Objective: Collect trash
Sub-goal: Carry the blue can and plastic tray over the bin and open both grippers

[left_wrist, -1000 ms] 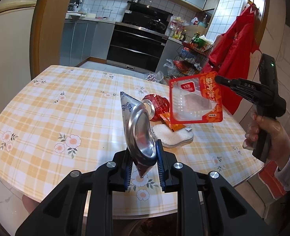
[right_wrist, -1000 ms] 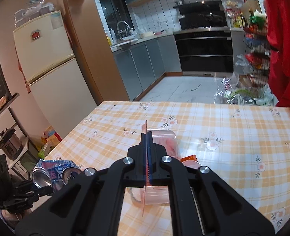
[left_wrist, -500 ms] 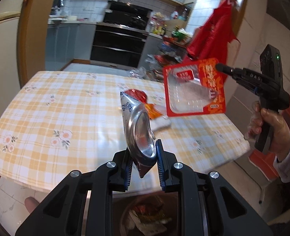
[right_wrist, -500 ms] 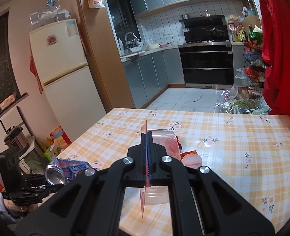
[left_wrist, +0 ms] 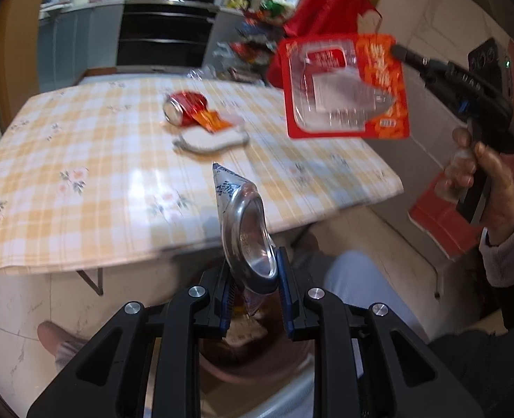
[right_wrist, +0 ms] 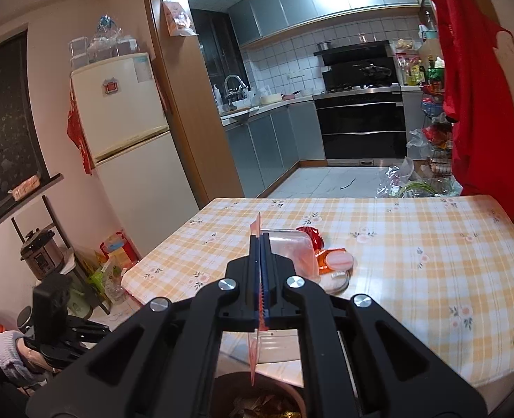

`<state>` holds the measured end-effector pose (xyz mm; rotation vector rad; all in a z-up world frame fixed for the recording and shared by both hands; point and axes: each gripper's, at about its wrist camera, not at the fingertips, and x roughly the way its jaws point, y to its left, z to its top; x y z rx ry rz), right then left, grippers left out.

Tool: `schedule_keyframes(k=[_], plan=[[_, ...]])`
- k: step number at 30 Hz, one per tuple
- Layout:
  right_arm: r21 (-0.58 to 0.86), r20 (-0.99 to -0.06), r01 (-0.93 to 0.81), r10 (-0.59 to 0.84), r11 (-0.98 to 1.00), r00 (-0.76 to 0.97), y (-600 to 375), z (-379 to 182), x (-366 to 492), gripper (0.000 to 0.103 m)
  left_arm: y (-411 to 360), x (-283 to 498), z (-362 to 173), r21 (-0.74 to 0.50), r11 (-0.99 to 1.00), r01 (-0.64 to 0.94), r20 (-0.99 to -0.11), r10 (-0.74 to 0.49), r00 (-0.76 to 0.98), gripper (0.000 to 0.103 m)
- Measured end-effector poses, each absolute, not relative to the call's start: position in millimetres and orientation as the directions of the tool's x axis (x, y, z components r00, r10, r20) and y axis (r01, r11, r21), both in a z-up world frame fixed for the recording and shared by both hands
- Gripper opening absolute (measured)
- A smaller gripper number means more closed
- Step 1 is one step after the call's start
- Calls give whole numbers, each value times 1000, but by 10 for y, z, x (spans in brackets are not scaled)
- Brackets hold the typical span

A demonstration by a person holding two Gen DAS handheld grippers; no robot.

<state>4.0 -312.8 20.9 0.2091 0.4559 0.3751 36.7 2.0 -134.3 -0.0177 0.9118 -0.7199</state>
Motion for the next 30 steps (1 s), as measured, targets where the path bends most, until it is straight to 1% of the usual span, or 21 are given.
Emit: schedule_keyframes(k=[6, 8, 10, 12, 14, 20, 21, 22, 23, 27, 28, 29, 30], plan=[[297, -385, -290, 392, 910, 835, -3208, 183, -312, 5, -72, 250, -1410, -311, 746, 588, -730, -584, 355, 21], [297, -389, -288, 391, 910, 834, -3232, 175, -399, 5, -95, 242, -1416, -325, 741, 588, -723, -595, 350, 22], [299, -392, -287, 391, 910, 832, -3239, 171, -452, 5, -78, 263, -1409, -369, 724, 584, -694, -632, 345, 22], [298, -397, -287, 391, 910, 830, -3253, 156, -492, 5, -97, 287, -1389, -394, 715, 578, -679, -650, 341, 22], [302, -401, -285, 393, 910, 827, -3263, 148, -498, 5, -189, 292, -1361, -394, 699, 596, -672, -662, 332, 22], [308, -421, -280, 394, 909, 817, -3263, 89, -459, 5, -472, 338, -1416, -401, 668, 627, -686, -673, 277, 22], [305, -425, -282, 395, 910, 814, -3252, 84, -450, 5, -494, 354, -1436, -408, 665, 626, -686, -676, 270, 31], [301, -429, -285, 396, 910, 812, -3238, 84, -438, 5, -514, 378, -1452, -417, 661, 623, -681, -681, 267, 52], [297, -434, -286, 396, 911, 809, -3229, 80, -425, 5, -517, 390, -1451, -423, 659, 622, -673, -688, 271, 58], [298, -445, -294, 405, 908, 798, -3201, 55, -409, 5, -431, 448, -1360, -431, 677, 596, -645, -693, 322, 64], [300, -448, -296, 407, 907, 796, -3190, 46, -407, 5, -370, 465, -1309, -429, 693, 580, -636, -687, 351, 69], [300, -452, -298, 410, 906, 792, -3176, 37, -405, 5, -310, 475, -1258, -420, 711, 564, -628, -677, 384, 71], [300, -458, -301, 413, 905, 787, -3157, 21, -401, 5, -263, 478, -1216, -411, 725, 553, -622, -666, 412, 77]])
